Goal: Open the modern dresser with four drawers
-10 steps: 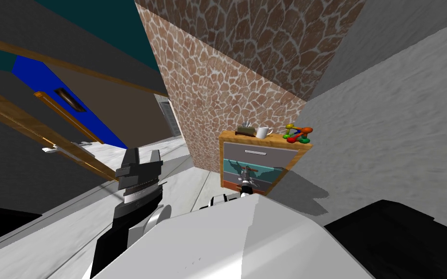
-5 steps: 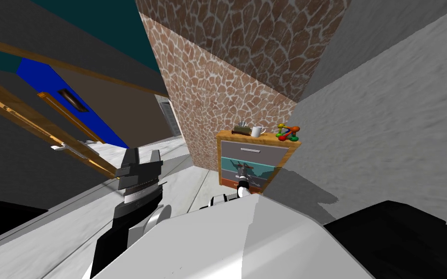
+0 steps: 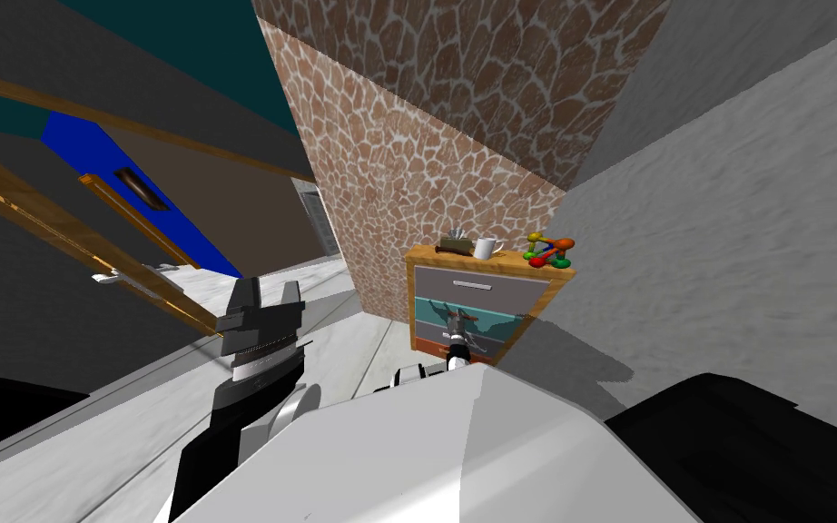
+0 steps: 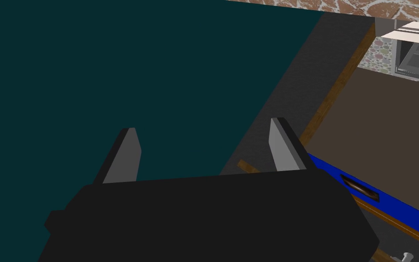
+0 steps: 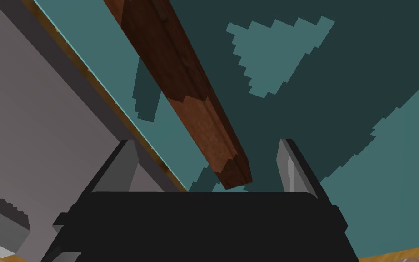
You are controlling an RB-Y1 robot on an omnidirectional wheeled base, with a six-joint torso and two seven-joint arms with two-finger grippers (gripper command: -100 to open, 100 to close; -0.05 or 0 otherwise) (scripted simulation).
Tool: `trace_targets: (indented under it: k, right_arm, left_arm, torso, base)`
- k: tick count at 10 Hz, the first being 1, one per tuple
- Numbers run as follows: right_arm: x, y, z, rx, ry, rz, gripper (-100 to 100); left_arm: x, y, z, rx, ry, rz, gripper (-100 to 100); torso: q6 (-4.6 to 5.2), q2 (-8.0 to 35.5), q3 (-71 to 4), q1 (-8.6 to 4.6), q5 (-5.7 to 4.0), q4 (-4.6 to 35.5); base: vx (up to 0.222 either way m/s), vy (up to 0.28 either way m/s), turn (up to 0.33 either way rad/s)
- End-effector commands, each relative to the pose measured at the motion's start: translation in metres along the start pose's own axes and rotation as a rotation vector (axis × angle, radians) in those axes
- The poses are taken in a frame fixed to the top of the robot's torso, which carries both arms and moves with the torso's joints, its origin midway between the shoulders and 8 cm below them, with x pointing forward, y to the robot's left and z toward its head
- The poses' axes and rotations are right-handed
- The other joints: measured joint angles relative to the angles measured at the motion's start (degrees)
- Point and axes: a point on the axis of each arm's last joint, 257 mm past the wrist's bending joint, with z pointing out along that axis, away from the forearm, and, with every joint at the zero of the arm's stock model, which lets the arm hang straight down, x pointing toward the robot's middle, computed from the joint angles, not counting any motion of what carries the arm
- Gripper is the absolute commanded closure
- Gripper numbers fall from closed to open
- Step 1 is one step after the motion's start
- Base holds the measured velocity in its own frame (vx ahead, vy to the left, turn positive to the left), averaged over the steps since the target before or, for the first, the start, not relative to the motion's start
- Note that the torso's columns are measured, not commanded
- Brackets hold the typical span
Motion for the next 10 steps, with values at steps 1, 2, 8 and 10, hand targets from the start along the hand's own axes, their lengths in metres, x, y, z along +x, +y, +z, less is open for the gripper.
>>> trace_targets:
  k: [1,2,8,10]
  right_arm:
    - [0.011,-0.006,-0.014,0.002,0.005,0.004,-100]
    - [0.016,-0.008,-0.020,0.004,0.008,0.002,-100]
    - [0.016,-0.008,-0.020,0.004,0.008,0.002,100]
    - [0.011,-0.006,-0.014,0.002,0.005,0.004,100]
  left_arm:
    - [0.000,0.000,0.000,0.000,0.000,0.000,0]
    - [0.000,0.000,0.000,0.000,0.000,0.000,0]
    - [0.000,0.000,0.000,0.000,0.000,0.000,0]
    - [0.000,0.000,0.000,0.000,0.000,0.000,0]
  torso:
    - [0.00,0.2,0.1,0.00,0.00,0.0]
    - [0.00,0.2,0.1,0.04,0.01,0.1]
    - [-0.18,0.0,0.1,-0.14,-0.10,0.0]
    - [0.08,0.5,0.3,0.15,0.17,0.3]
  base:
    - [0.088,0.002,0.024]
    - [0.093,0.005,0.026]
    - [0.023,0.000,0.004]
    - [-0.080,0.005,-0.018]
